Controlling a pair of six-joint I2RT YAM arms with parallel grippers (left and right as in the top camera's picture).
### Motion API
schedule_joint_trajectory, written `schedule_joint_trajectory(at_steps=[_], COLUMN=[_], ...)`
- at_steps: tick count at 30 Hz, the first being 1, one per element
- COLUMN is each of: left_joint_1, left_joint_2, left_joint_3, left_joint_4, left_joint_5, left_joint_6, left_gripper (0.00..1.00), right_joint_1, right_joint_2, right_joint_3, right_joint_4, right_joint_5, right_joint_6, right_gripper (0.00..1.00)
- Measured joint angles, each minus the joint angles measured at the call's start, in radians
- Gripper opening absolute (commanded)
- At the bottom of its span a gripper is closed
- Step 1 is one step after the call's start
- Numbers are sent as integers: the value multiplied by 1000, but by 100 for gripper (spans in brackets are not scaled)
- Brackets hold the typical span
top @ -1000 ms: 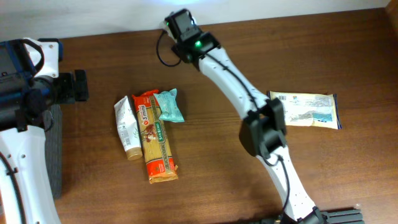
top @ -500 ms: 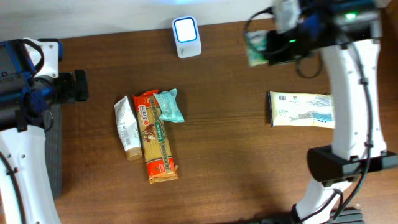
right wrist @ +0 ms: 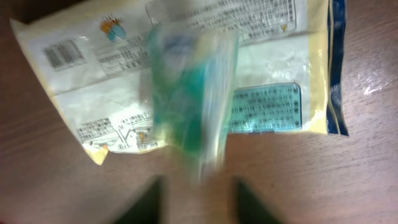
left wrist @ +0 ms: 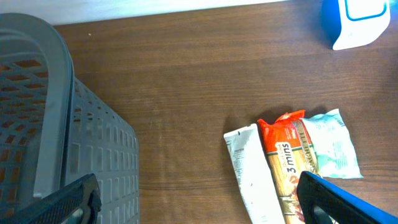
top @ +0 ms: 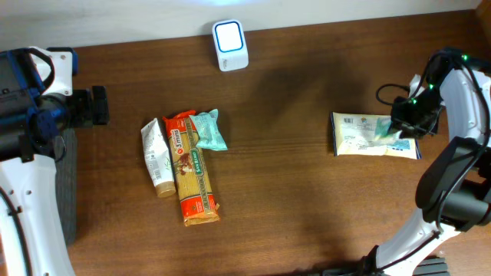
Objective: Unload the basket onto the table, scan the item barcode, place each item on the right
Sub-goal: 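Carry the teal packet right and drop it onto the snack bag, then reach the right gripper to the mint-green bag and pull it out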
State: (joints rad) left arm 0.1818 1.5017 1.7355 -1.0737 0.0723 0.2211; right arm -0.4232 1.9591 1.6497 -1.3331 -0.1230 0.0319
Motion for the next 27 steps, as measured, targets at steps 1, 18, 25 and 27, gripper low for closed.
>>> schedule_joint_trajectory(at_steps=[1, 18, 25, 27], left_joint_1=[0, 0, 0, 0], left_joint_2=[0, 0, 0, 0], left_joint_3=[0, 0, 0, 0], left_joint_4=[0, 0, 0, 0], left_joint_5=[0, 0, 0, 0], left_joint_6=[0, 0, 0, 0], left_gripper=[99, 99, 99, 99], right_joint_1=[-3, 711, 921, 953], right_joint_2=[0, 94, 352, 387], right_joint_3=[-10, 318, 317, 317], right_joint_4=[2, 214, 345, 402], right_joint_5=[2, -368, -303, -273], right_joint_6=[0, 54, 193, 241], right_gripper=[71, 74, 54, 51])
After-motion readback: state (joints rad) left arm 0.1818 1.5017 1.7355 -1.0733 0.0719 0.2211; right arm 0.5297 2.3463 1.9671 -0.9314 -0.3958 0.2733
